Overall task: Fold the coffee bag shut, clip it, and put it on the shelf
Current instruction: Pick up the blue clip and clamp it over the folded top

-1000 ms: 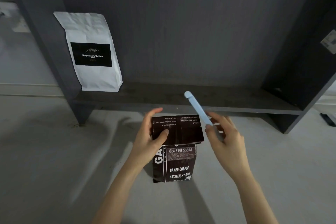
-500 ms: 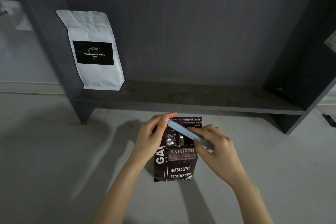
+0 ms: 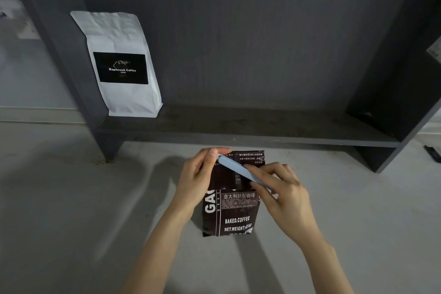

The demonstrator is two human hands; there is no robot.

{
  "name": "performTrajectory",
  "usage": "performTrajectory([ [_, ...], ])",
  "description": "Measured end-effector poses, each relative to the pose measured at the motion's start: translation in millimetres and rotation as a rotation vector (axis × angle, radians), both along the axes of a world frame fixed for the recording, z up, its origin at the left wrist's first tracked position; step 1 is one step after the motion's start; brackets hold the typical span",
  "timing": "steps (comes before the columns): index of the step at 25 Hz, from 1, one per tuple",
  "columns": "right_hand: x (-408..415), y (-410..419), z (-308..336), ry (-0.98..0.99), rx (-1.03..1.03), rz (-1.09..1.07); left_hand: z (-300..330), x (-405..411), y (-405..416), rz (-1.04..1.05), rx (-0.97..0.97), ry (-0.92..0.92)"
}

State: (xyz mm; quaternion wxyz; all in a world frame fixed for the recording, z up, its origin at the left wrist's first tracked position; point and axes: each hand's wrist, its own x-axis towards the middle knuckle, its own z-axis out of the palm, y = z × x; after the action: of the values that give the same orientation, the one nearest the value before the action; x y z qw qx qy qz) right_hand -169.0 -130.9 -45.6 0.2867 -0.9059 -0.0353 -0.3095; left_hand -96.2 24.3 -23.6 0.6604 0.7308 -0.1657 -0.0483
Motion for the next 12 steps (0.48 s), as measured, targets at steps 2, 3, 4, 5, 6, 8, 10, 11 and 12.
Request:
performTrajectory([
  [2,1,-1,-2,-0.004,-0.012,-0.002,-2,-1,-1,0.003,-0.015,0.010],
  [3,1,-2,-3,-0.002,-0.013,-0.003,-2,-1,-1,0.003,-0.026,0.015],
  [4,1,-2,-4,0.003,0.003,0.008,-3,0,-1,0.003,-0.039,0.018],
  [5,0,-2,-3,0.017,0.045,0.044,-3,2,-2,0.007,-0.051,0.025],
  [6,-1,-2,-3,0.039,0.099,0.100,-4,3,-2,0.017,-0.062,0.036],
  [8,-6,-1,-1,0.103,0.194,0.189,-5,6,2,0.033,-0.070,0.033],
  [10,-9,-4,2,0.153,0.316,0.180,-5,7,4,0.013,-0.037,-0.005],
  [11,-11,-6,2,0.164,0.369,0.164,-5,7,5,0.013,-0.026,-0.010],
  [12,-13,-9,1,0.167,0.399,0.156,-6,9,7,0.024,-0.021,-0.010],
])
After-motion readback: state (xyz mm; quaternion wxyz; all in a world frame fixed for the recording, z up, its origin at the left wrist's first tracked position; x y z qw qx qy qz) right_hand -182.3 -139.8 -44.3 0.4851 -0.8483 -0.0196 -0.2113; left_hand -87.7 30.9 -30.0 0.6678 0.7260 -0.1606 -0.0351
